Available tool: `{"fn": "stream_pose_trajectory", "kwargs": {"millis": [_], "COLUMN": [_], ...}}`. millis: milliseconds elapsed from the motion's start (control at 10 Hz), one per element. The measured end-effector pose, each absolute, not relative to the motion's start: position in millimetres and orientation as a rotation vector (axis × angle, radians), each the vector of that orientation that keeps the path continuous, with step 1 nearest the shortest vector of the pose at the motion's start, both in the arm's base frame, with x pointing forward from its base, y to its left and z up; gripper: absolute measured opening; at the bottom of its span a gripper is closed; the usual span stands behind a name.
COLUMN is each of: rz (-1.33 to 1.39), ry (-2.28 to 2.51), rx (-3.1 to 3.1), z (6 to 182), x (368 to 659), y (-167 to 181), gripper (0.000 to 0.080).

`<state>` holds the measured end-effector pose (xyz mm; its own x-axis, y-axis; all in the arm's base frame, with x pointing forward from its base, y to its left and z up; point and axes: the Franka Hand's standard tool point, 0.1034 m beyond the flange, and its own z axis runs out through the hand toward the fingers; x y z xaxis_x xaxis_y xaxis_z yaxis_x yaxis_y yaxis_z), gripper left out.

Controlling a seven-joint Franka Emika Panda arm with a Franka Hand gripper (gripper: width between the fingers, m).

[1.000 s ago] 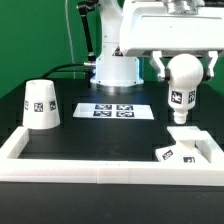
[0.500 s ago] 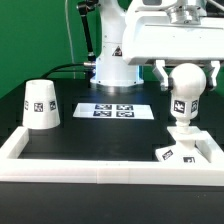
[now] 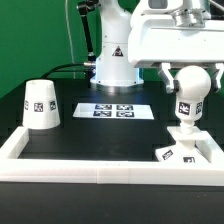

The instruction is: Assemble lamp

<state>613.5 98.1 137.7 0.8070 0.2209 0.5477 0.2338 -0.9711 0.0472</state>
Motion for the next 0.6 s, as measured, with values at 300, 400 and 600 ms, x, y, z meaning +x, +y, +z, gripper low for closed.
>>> {"fn": "stream_pose_trajectory", "kwargs": {"millis": [300,400,600], "rz": [-0.876,-0.876,-0.881], "ry": [-0.385,-0.386,-0.39], "rx": [-2.967,-2.968,-2.967], "z": [132.9,131.0,123.4], "x": [608,606,603], "y": [102,102,103], "gripper": [0.0579,0.0579,0.0579]}}
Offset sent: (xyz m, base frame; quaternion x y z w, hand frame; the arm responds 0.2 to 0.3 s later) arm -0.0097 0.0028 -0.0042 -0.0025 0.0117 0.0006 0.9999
